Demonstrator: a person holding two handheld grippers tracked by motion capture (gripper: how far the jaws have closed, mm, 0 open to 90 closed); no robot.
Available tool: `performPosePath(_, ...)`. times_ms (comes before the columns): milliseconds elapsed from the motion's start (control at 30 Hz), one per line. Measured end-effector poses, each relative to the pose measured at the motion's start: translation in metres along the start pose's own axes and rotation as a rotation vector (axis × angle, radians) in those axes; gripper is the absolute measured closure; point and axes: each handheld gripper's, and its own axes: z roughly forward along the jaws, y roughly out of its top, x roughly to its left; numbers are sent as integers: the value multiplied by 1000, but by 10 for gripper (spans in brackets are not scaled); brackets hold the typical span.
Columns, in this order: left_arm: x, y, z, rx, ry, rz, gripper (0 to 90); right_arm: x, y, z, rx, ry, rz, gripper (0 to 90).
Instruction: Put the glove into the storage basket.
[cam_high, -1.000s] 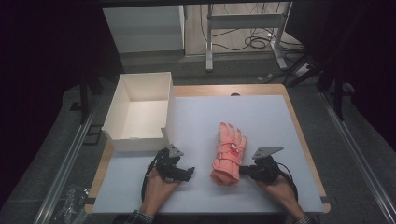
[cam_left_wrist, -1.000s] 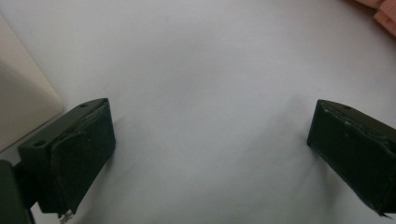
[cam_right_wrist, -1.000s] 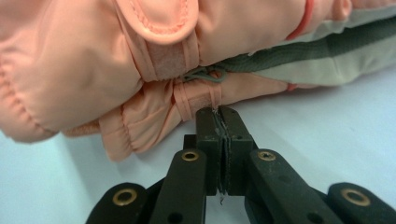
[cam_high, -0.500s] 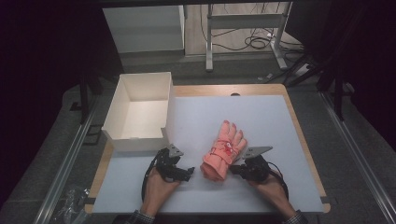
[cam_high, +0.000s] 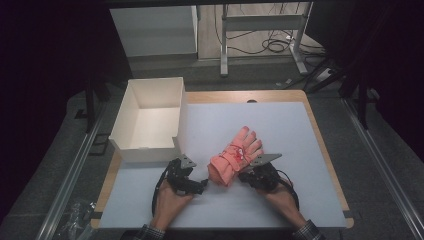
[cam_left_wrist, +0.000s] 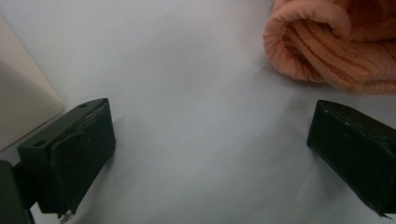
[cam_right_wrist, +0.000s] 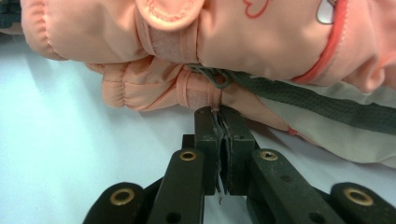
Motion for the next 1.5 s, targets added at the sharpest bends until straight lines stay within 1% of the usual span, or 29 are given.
performPosePath(167,0,0,0,-1,-3,-1,10,2,-1,-1,0,-8,0,856)
performPosePath(200,0,0,0,-2,-5,1,11,2,-2,-3,1,-12,-12,854)
performPosePath(267,0,0,-1,-2,-6,5,12,2,-2,-4,3,-15,-11,852)
performPosePath(333,1,0,-3,5,-22,23,25,1,-4,-9,3,-35,-14,836)
performPosePath(367,1,0,-3,5,-22,23,27,1,-4,-9,3,-35,-14,836)
performPosePath(400,2,1,-5,18,-35,27,26,-2,-5,-14,-4,-48,-13,822)
performPosePath(467,3,2,-7,18,-42,29,26,-3,-6,-17,-7,-54,-8,815)
performPosePath(567,4,6,-14,7,-78,15,23,-10,-12,-28,-19,-91,7,751)
performPosePath(600,5,9,-19,-1,-98,2,19,-11,-14,-30,-21,-107,9,730)
performPosePath(633,6,11,-21,-6,-109,5,19,-13,-16,-32,-23,-121,10,714)
performPosePath(667,6,11,-21,-6,-109,5,18,-15,-18,-35,-24,-132,14,695)
performPosePath(700,8,14,-25,-11,-125,2,17,-16,-20,-37,-25,-144,17,672)
performPosePath(767,8,17,-27,-10,-132,0,16,-20,-23,-41,-24,-171,21,644)
performPosePath(800,9,22,-31,-14,-148,1,15,-22,-25,-43,-23,-185,23,616)
performPosePath(833,9,22,-31,-14,-148,1,14,-22,-25,-43,-23,-185,23,616)
performPosePath(933,10,30,-37,-13,-162,7,11,-28,-29,-48,-19,-227,36,564)
performPosePath(1000,8,39,-42,-13,-182,9,9,-33,-32,-53,-27,-242,55,506)
performPosePath(1033,8,39,-42,-13,-182,9,9,-33,-32,-53,-27,-242,55,506)
performPosePath(1067,7,43,-44,-10,-185,20,7,-37,-35,-57,-30,-258,65,471)
performPosePath(1100,7,46,-45,-10,-186,25,7,-37,-35,-57,-30,-258,65,471)
performPosePath(1133,4,53,-47,-6,-193,38,5,-40,-37,-59,-30,-268,73,436)
performPosePath(1167,4,53,-47,-6,-193,38,3,-40,-37,-59,-30,-268,73,436)
performPosePath(1200,1,61,-49,-7,-202,52,0,-43,-39,-61,-31,-279,89,405)
performPosePath(1233,1,61,-49,-7,-202,52,0,-44,-40,-62,-30,-285,95,387)
performPosePath(1267,-1,65,-49,-5,-206,60,0,-44,-40,-62,-30,-285,95,387)
performPosePath(1300,-4,70,-49,-8,-210,63,0,-46,-41,-63,-32,-292,103,365)
performPosePath(1367,-11,81,-45,2,-217,88,0,-50,-45,-66,-37,-311,120,324)
performPosePath(1400,-11,81,-45,2,-217,88,0,-50,-45,-66,-37,-311,120,324)
performPosePath(1500,-18,91,-38,9,-227,107,0,-56,-49,-71,-48,-341,142,266)
